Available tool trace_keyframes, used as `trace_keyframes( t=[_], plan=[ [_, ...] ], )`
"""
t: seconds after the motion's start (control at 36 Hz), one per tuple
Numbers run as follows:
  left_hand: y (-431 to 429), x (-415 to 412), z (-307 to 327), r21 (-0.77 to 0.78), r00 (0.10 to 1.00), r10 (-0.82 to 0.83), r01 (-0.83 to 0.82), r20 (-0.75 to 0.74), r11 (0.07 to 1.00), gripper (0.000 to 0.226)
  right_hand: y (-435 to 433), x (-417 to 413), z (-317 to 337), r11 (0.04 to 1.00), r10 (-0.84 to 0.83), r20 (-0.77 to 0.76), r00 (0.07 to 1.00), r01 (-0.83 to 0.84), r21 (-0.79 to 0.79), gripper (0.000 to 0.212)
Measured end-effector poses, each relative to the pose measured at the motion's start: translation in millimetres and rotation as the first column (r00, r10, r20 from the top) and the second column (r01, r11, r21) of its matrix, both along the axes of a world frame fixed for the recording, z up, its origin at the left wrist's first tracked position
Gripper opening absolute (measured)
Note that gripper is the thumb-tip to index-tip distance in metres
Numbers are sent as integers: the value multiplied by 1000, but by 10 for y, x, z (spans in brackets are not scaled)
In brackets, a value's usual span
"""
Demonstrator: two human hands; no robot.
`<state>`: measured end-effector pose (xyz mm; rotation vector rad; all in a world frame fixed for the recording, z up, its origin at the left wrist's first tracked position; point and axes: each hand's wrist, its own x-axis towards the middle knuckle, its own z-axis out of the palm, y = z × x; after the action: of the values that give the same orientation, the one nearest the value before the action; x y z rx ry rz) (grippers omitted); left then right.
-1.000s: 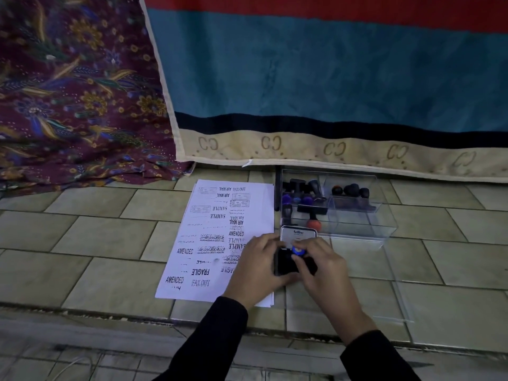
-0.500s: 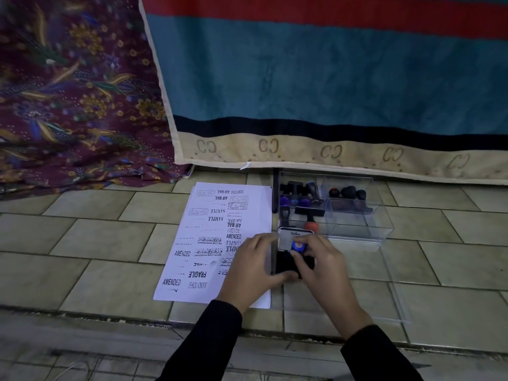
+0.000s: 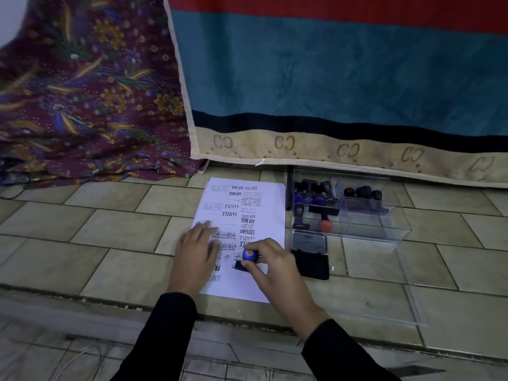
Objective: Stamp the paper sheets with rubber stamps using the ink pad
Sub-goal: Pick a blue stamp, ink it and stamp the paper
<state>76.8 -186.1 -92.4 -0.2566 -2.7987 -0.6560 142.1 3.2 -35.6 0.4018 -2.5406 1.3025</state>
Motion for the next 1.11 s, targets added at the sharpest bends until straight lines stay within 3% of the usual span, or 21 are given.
trace_keyframes(
  t=[0.36, 0.69, 0.83, 1.11],
  plan=[
    [1, -6, -13, 10, 999, 15, -15, 31, 1000, 37, -153, -29, -51, 992, 74, 61, 995, -80, 98, 20],
    [6, -5, -1, -13, 999, 12, -12, 30, 1000, 51, -238, 80, -71, 951, 136, -47, 990, -117, 286, 11],
    [14, 7, 14, -1, 999, 18, -18, 49, 1000, 53, -247, 35, -73, 974, 83, -33, 996, -74, 212, 9],
    [15, 6, 10, 0, 999, 9, -9, 53, 1000, 52, -251, 47, -75, 974, 62, -62, 996, -47, 221, 10]
  ],
)
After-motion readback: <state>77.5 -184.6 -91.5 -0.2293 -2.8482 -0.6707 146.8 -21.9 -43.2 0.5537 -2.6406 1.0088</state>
